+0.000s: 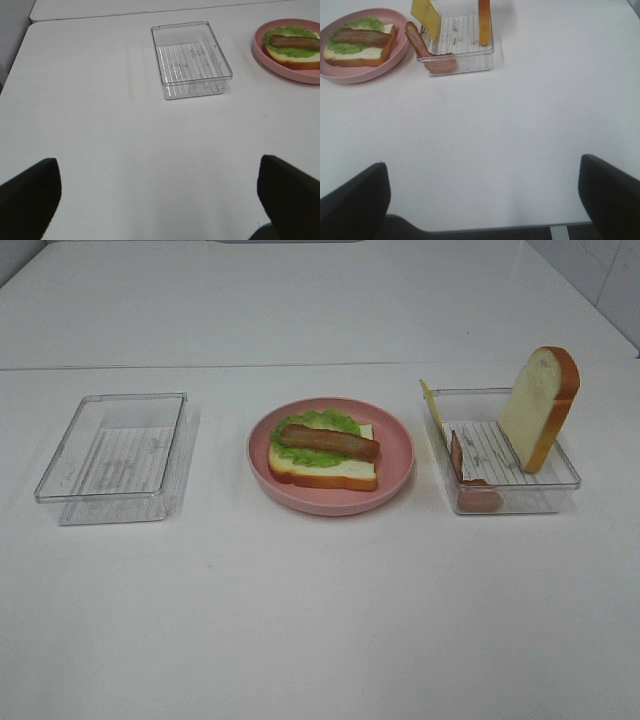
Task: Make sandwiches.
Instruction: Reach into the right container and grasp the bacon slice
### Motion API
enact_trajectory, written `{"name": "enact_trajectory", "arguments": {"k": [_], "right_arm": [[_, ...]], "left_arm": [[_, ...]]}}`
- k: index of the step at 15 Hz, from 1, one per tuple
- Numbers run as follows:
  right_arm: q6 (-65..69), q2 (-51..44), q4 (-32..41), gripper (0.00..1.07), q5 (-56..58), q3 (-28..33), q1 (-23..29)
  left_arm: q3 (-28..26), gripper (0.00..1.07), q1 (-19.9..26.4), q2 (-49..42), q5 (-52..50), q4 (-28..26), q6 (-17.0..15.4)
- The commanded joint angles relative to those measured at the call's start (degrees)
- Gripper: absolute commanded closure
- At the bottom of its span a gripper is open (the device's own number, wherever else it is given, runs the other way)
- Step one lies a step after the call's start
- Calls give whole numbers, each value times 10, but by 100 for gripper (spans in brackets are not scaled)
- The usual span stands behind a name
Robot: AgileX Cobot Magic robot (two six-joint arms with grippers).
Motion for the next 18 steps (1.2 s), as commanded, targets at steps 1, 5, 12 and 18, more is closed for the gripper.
{"name": "enact_trajectory", "arguments": {"k": [1,5,12,18], "right_arm": [[-2,-15,0,9,-5,2,-1],[-2,-14,7,9,-7,1,-1],[12,172,-6,9,-126,-49,-1],[-11,471,-5,9,-129,-101,-1]], "left_arm": [[1,5,5,-11,-2,-5,1],[1,5,5,-9,-2,-5,1],[1,5,5,-9,-2,-5,1],[1,5,5,-9,-2,-5,1]]}}
